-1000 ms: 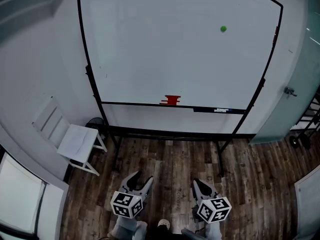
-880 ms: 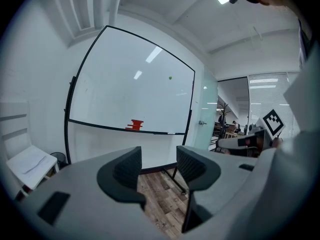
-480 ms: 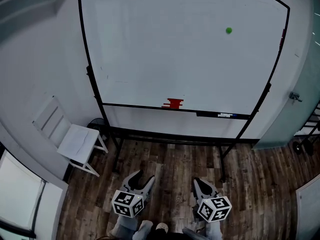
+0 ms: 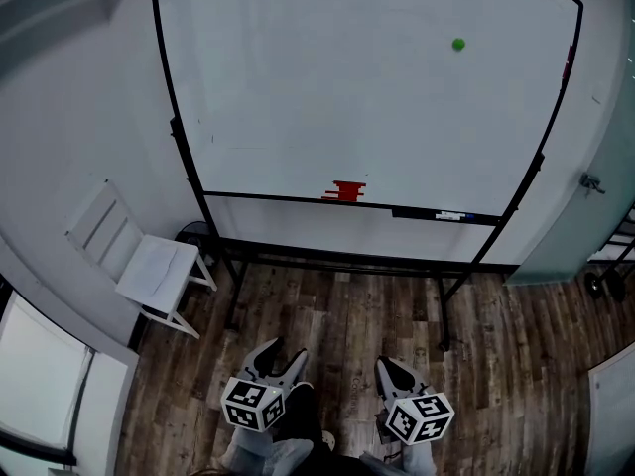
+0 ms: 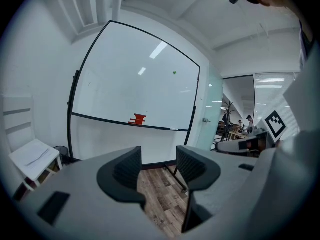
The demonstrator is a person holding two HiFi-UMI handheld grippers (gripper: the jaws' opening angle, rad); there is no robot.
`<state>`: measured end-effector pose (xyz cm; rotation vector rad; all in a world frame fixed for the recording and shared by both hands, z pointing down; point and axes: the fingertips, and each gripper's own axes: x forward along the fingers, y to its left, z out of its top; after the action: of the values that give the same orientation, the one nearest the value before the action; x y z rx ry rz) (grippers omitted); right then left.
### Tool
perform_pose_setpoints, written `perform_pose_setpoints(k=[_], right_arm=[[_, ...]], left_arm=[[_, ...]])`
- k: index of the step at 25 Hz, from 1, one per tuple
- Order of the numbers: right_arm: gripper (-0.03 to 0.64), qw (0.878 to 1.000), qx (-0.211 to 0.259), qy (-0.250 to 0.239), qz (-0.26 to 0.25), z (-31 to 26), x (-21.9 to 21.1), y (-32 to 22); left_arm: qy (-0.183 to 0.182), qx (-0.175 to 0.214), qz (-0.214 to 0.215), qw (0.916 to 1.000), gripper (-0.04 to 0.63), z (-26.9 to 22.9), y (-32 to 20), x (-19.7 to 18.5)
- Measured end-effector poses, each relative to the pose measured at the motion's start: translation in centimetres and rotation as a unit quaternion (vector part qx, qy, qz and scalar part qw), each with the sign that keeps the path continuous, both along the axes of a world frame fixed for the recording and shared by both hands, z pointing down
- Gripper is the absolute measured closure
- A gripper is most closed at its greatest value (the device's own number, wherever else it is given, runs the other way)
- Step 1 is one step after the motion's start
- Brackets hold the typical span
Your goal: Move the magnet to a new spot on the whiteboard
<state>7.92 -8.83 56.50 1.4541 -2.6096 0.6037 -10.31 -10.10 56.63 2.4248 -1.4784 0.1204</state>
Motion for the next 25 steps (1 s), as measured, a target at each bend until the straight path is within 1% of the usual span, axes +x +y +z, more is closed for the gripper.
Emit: perform_pose_setpoints(k=[6,11,16,25], right_arm=[[0.588,1.000,-0.001,0.000,0.022,0.3,1.9,-0.6],[0.588,1.000,0.004,0.000,0.026,0.3,2.0,-2.0],[0.588,1.000,0.008,0.002,0.027,-0.3,2.1,-4.9],[0.588,0.999,0.017,0.005,0.036,-1.7,2.2,-12.0]], left_arm=[[0.003,0.001,0.009,1.0000,0.374,0.3,-0.8,1.1],[0.003,0.002,0.011,0.9999,0.374,0.5,-2.4,1.1],[0.005,0.008,0.013,0.9999,0.374,-0.2,-5.5,1.3],[0.006,0.019,0.015,0.9997,0.374,-1.6,-12.9,1.1]])
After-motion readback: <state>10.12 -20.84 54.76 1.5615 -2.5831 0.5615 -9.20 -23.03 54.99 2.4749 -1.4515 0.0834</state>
